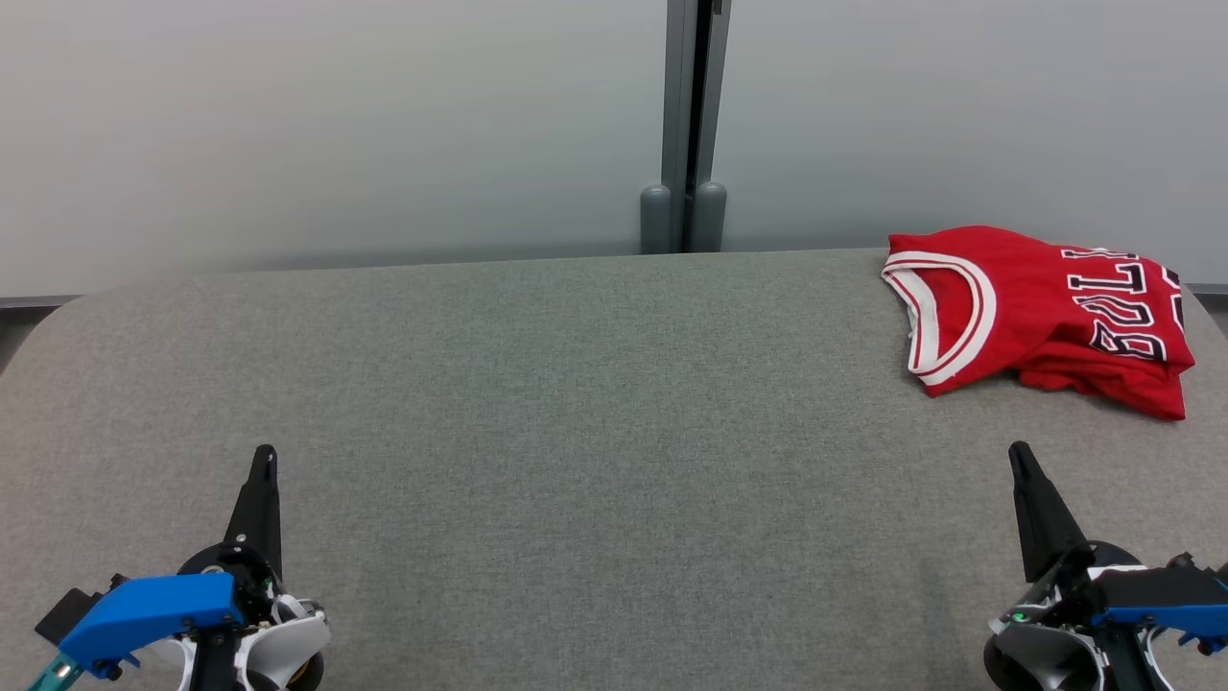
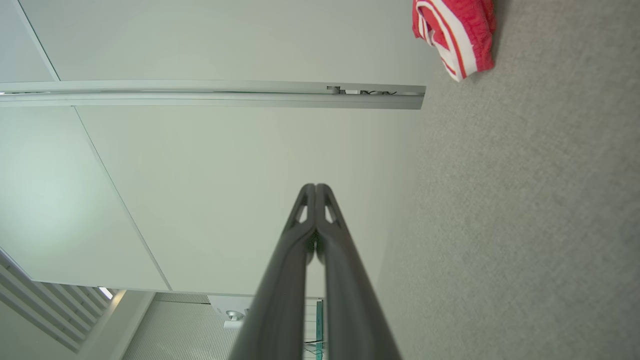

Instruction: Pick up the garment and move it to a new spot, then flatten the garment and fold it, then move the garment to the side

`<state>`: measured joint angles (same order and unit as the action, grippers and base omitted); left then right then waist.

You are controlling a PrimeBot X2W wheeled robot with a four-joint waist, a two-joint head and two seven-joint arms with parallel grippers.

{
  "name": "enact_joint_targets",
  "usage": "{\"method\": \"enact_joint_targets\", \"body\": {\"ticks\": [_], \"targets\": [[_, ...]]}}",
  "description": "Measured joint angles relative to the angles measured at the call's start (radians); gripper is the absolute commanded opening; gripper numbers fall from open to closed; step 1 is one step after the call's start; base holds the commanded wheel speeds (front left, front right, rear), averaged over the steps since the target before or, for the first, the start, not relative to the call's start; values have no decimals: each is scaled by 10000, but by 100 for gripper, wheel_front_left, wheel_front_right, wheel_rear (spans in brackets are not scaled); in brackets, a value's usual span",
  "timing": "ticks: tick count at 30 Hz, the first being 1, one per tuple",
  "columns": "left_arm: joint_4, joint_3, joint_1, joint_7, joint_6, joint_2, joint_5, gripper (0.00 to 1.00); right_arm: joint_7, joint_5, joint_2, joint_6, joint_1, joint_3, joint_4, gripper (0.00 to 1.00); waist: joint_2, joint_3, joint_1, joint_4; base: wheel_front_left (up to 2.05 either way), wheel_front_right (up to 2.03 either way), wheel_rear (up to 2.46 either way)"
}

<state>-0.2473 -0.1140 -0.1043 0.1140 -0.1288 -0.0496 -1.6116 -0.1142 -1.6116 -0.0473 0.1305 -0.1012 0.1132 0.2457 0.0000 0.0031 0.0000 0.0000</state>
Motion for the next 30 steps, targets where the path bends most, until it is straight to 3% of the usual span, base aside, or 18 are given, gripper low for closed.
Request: {"method": "enact_joint_targets", "body": {"ticks": [30], "targets": [[0,0,0,0,0,0,0,0,0,0,0,0,-1,0,0,0,0,0,0,0,0,0,0]]}}
